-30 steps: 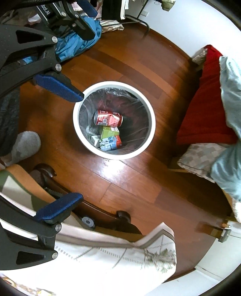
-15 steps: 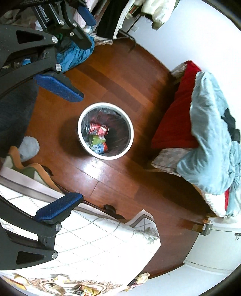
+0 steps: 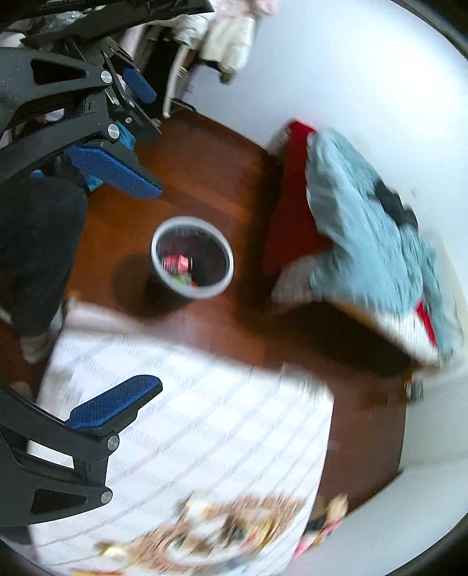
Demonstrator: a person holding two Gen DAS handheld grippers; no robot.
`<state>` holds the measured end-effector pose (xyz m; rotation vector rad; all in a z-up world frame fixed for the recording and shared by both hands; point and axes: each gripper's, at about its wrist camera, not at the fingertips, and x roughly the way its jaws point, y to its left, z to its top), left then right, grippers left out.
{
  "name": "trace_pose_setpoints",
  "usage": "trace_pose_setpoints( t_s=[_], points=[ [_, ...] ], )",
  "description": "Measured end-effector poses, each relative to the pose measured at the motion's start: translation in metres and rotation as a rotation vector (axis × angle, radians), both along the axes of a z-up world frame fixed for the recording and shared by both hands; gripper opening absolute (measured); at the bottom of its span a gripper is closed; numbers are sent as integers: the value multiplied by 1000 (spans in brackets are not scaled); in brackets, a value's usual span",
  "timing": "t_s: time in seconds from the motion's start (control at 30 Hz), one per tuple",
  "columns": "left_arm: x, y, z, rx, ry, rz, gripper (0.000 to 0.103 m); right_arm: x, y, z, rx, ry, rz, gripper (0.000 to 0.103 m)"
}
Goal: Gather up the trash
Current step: 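Move both tools back from the bin to the table, then grasp the orange peel with the left tool while the right tool grasps the yellow HAOMAO pack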
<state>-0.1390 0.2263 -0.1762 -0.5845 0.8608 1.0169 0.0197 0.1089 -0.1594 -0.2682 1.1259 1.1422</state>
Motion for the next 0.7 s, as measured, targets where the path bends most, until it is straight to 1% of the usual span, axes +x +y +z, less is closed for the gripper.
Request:
trace_pose_setpoints(
  t_s=[0.07,0.1,0.17,0.2,0.27,0.3,0.37,0.4,0.43,0.5,0.53,0.57,0.6,0.63,0.67,0.7],
  points=[
    [42,-19,-15,-44,5,-82,103,34,-39,-7,-33,-13,-80,99],
    [55,-26,-19,-55,10,-105,103,48,-55,-10,-51,-21,-109,99],
    [94,-48,-35,-85,27,-186,103,86,-96,-25,-110,-36,-198,99],
    [121,-62,-48,-96,48,-234,103,110,-124,-36,-155,-38,-253,100],
    [153,-82,-63,-109,76,-293,103,143,-161,-52,-211,-40,-326,100],
    [171,-92,-73,-118,94,-323,103,167,-188,-65,-256,-48,-376,100],
    [211,-115,-98,-147,130,-383,103,204,-224,-86,-327,-54,-436,100],
    [224,-120,-105,-154,145,-397,103,220,-237,-93,-352,-56,-451,100],
    [244,-131,-119,-170,171,-423,103,241,-256,-109,-403,-61,-472,100],
    [268,-145,-134,-191,194,-453,103,270,-277,-133,-469,-60,-485,99],
    [284,-155,-142,-199,214,-472,103,281,-284,-141,-489,-54,-488,99],
    [294,-164,-147,-204,226,-485,103,294,-294,-156,-516,-43,-486,99],
    [306,-172,-153,-209,239,-500,103,301,-298,-162,-526,-38,-482,98],
    [319,-181,-159,-214,255,-523,103,311,-305,-174,-543,-33,-478,96],
    [327,-187,-163,-217,263,-533,103,317,-307,-181,-546,-27,-474,90],
    [335,-193,-166,-222,272,-548,103,321,-308,-185,-548,-24,-473,86]
  ],
)
